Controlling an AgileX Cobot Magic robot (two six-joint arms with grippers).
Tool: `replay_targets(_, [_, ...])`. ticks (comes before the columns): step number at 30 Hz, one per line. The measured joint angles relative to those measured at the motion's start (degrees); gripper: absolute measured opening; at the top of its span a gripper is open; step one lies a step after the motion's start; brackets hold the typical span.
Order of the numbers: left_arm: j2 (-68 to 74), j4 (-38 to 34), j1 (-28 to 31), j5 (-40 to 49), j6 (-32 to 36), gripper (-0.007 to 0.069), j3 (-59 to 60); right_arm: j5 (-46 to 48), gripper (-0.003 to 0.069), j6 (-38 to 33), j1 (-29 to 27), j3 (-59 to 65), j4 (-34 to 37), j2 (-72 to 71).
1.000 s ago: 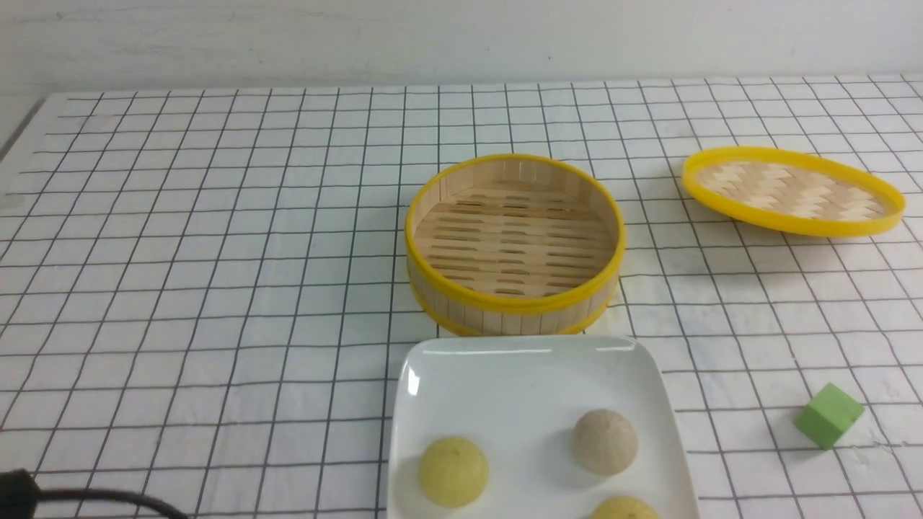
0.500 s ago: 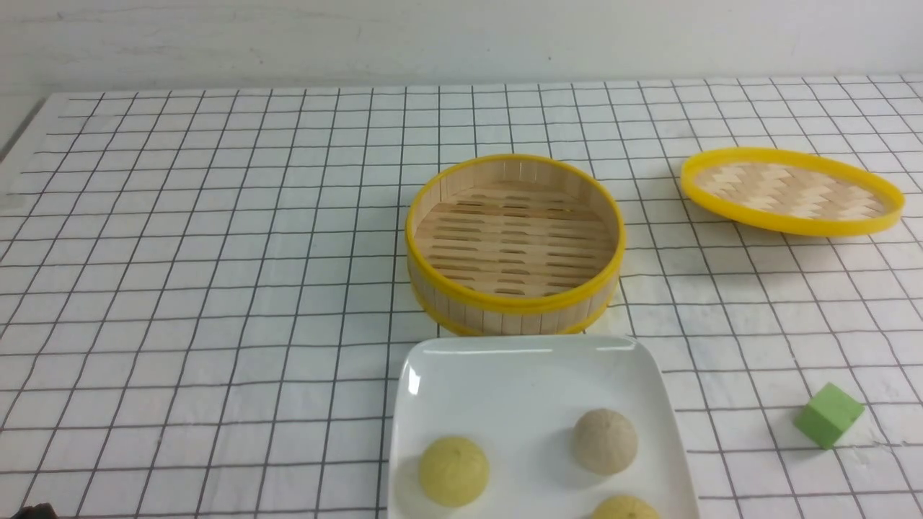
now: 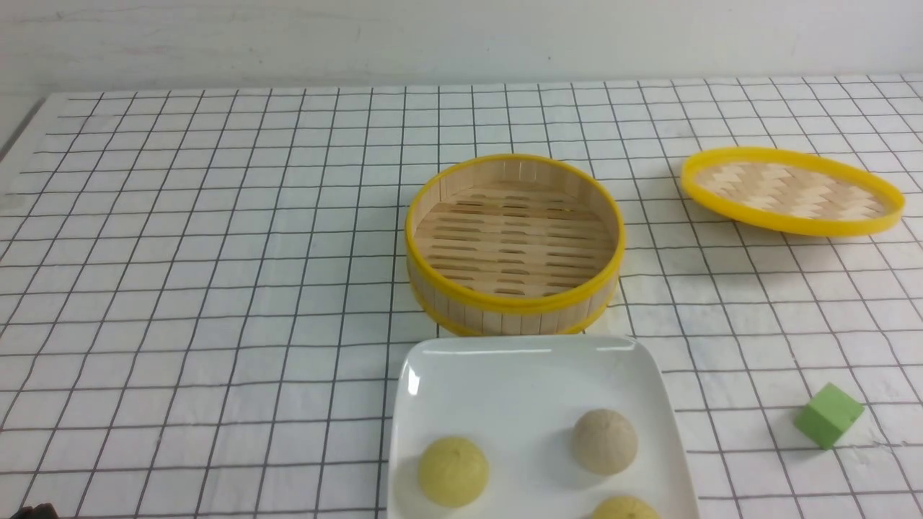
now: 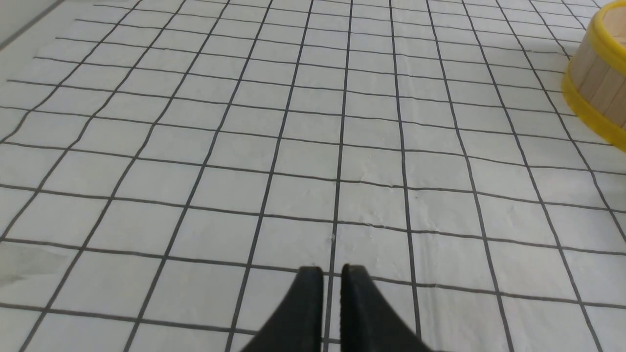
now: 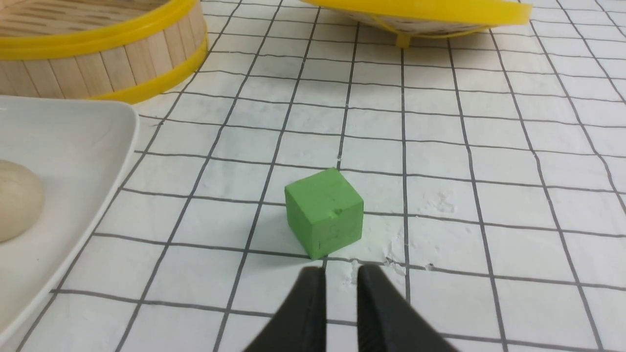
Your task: Put the steamed buns into the plate on the white-black tablecloth.
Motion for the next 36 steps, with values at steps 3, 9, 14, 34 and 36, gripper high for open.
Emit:
replay_targets(3, [0.0, 0.0, 0.0, 0.0, 0.0, 0.0088, 0.0, 0.0, 0.0128, 0.0, 0.0, 0.0, 0.0, 0.0])
replay_targets(9, [0.0, 0.0, 0.0, 0.0, 0.0, 0.0097, 0.0, 0.0, 0.0137, 0.0, 0.0, 0.0, 0.0, 0.0])
replay_targets(14, [0.0, 0.0, 0.0, 0.0, 0.0, 0.0103, 0.0, 0.0, 0.0144, 0.0, 0.0, 0.0, 0.0, 0.0])
replay_targets(34, [0.0, 0.1, 0.0, 0.1, 0.0, 0.0123, 0.0, 0.0, 0.0147, 0.0, 0.0, 0.0, 0.0, 0.0])
replay_targets(36, [0.0, 0.2, 0.0, 0.1, 0.0, 0.0126, 0.0, 0.0, 0.015, 0.0, 0.0, 0.0, 0.0, 0.0])
